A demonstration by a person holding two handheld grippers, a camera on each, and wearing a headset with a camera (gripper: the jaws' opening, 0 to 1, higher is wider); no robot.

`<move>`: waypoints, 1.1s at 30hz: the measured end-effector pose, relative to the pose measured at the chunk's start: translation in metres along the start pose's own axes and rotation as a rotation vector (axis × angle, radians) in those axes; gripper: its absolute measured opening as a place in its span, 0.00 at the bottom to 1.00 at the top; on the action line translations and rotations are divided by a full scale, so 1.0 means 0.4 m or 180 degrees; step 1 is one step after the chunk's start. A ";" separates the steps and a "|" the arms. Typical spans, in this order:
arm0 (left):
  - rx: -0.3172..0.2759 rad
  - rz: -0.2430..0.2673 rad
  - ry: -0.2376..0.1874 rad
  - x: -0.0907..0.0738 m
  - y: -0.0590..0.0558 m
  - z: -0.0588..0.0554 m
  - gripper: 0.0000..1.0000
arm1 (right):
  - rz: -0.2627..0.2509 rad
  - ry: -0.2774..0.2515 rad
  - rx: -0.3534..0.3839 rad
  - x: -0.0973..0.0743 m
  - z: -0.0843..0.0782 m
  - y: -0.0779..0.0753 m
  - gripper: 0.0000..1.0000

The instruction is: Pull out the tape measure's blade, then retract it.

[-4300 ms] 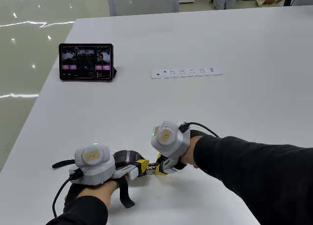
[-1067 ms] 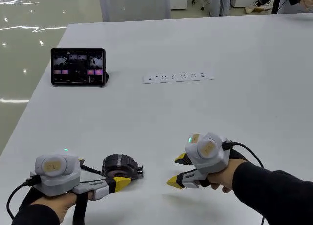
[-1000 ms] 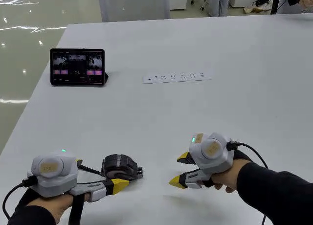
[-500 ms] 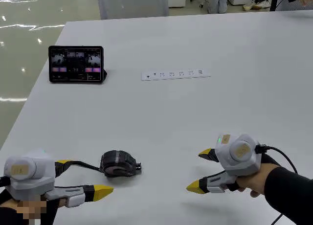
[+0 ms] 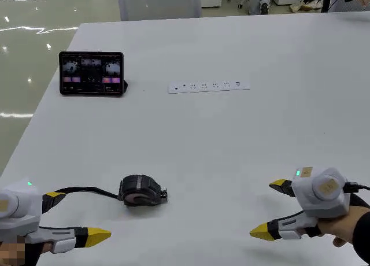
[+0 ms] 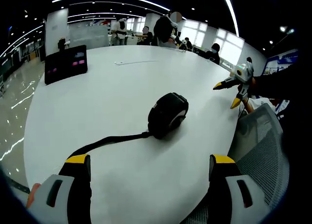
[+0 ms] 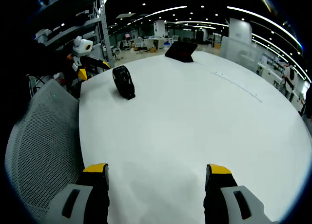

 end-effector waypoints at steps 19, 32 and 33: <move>0.0253 0.0040 0.0041 -0.020 0.010 0.021 0.99 | -0.0144 -0.0011 0.0135 -0.111 -0.077 -0.031 0.99; 0.0281 0.0034 0.0033 -0.027 0.014 0.024 0.99 | -0.0106 0.0037 0.0125 -0.113 -0.075 -0.025 0.99; 0.0270 0.0036 0.0036 -0.028 0.016 0.023 0.99 | -0.0107 0.0034 0.0128 -0.113 -0.075 -0.028 0.99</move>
Point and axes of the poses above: the centre of the closed fingertips' face, and the gripper's own axes: x roughly forward along the fingers, y roughly to its left, z roughly out of its top, the point moved 3 cm from there along -x, roughly backward along the fingers, and after that the axes turned 13 degrees about -x, right-handed, at the moved point
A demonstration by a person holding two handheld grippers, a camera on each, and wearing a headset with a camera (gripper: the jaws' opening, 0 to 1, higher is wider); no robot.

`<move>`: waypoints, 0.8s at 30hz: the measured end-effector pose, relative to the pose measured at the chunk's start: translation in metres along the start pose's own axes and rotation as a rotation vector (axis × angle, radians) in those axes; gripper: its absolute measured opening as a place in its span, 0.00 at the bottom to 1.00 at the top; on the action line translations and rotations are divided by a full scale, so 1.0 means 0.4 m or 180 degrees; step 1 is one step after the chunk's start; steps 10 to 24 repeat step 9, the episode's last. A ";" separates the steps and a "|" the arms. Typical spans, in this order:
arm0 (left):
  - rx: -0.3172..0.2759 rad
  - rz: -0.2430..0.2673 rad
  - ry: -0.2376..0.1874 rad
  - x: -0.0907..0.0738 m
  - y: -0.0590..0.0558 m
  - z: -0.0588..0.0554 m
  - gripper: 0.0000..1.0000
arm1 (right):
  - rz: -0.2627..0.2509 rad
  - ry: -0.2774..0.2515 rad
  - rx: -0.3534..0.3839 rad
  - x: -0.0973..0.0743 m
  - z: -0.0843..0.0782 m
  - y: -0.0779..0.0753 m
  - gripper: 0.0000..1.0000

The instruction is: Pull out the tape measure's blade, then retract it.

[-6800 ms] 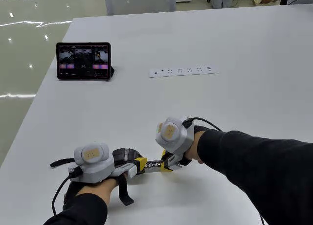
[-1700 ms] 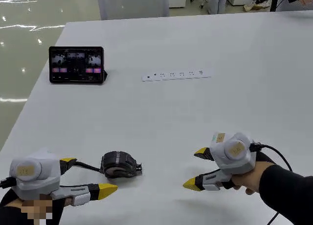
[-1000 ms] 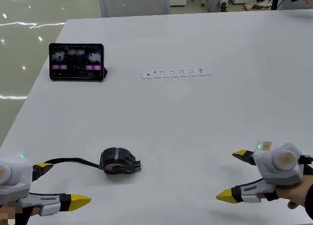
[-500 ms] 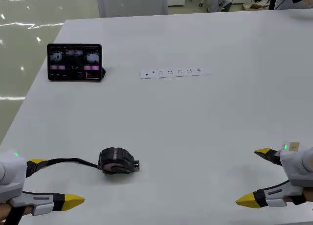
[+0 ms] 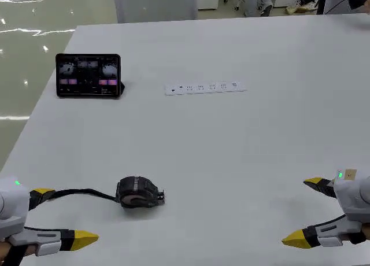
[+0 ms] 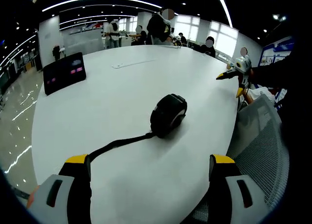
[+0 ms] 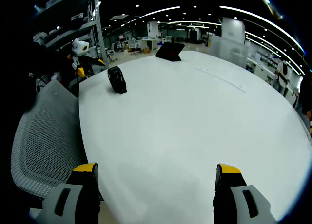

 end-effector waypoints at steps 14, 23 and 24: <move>-0.0002 -0.0012 0.0047 -0.001 0.003 -0.004 0.99 | -0.0013 0.0013 0.0010 -0.005 0.002 -0.002 0.99; -0.0002 -0.0012 0.0047 -0.001 0.003 -0.004 0.99 | -0.0013 0.0013 0.0010 -0.005 0.002 -0.002 0.99; -0.0002 -0.0012 0.0047 -0.001 0.003 -0.004 0.99 | -0.0013 0.0013 0.0010 -0.005 0.002 -0.002 0.99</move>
Point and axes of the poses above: the centre of the closed fingertips' face, and the gripper's own axes: x roughly forward along the fingers, y roughly to its left, z roughly out of its top, the point moved 3 cm from there along -x, roughly backward along the fingers, and after that the axes turned 13 degrees about -x, right-handed, at the moved point
